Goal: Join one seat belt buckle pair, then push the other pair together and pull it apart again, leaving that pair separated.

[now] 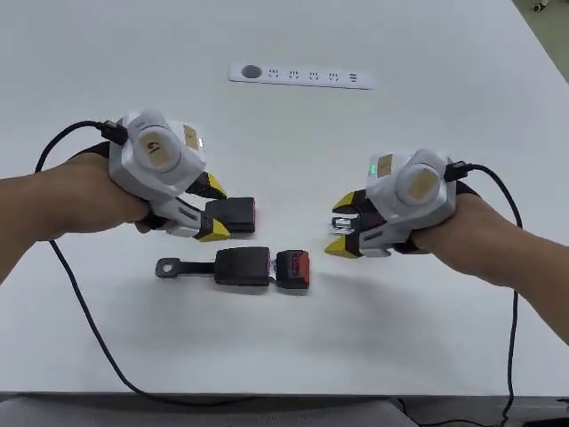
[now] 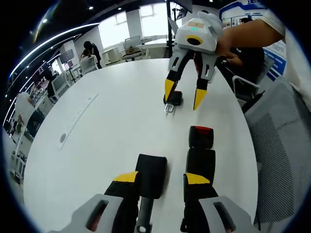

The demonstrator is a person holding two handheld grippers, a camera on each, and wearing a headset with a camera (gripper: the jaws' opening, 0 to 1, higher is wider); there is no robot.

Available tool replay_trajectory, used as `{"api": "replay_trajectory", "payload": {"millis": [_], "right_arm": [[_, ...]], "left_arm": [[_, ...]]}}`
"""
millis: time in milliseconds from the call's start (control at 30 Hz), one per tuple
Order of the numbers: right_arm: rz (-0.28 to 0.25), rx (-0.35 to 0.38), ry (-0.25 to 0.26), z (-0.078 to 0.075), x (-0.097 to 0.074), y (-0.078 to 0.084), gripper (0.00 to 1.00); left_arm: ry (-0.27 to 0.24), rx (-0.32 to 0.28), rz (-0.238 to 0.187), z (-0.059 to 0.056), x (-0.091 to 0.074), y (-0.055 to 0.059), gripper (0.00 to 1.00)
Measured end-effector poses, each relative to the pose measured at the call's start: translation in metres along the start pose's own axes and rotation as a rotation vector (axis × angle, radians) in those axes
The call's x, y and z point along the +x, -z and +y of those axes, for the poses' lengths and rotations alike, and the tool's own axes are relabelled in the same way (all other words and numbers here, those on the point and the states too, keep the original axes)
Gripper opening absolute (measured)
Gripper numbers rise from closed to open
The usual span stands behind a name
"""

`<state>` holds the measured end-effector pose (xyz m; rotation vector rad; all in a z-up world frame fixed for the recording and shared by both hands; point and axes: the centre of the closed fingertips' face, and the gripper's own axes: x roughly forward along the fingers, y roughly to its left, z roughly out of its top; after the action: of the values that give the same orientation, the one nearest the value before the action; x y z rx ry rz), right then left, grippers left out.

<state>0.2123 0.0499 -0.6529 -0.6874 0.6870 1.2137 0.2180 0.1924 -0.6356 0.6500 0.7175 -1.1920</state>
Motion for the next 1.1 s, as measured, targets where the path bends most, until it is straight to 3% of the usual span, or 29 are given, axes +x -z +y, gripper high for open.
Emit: {"api": "replay_trajectory", "payload": {"millis": [100,200,500,733,867,1100], "right_arm": [[0.013,0.012,0.017,-0.015,-0.003,0.016,0.34],[0.032,0.02,0.025,-0.022,-0.006,0.026,0.34],[0.064,0.051,0.026,-0.041,-0.016,0.052,0.34],[0.099,0.033,-0.036,-0.032,-0.008,0.063,0.31],[0.087,0.022,-0.057,-0.03,-0.008,0.06,0.31],[0.094,0.014,-0.084,-0.029,-0.005,0.064,0.32]], "left_arm": [[0.005,0.002,0.014,0.006,0.004,0.005,0.36],[0.016,0.002,0.034,0.01,0.012,0.015,0.36],[0.018,-0.029,0.052,0.024,0.019,0.027,0.36],[0.045,0.033,0.119,0.023,0.033,0.042,0.35],[0.051,0.043,0.125,0.02,0.034,0.036,0.34],[0.074,0.053,0.139,0.023,0.039,0.041,0.33]]}}
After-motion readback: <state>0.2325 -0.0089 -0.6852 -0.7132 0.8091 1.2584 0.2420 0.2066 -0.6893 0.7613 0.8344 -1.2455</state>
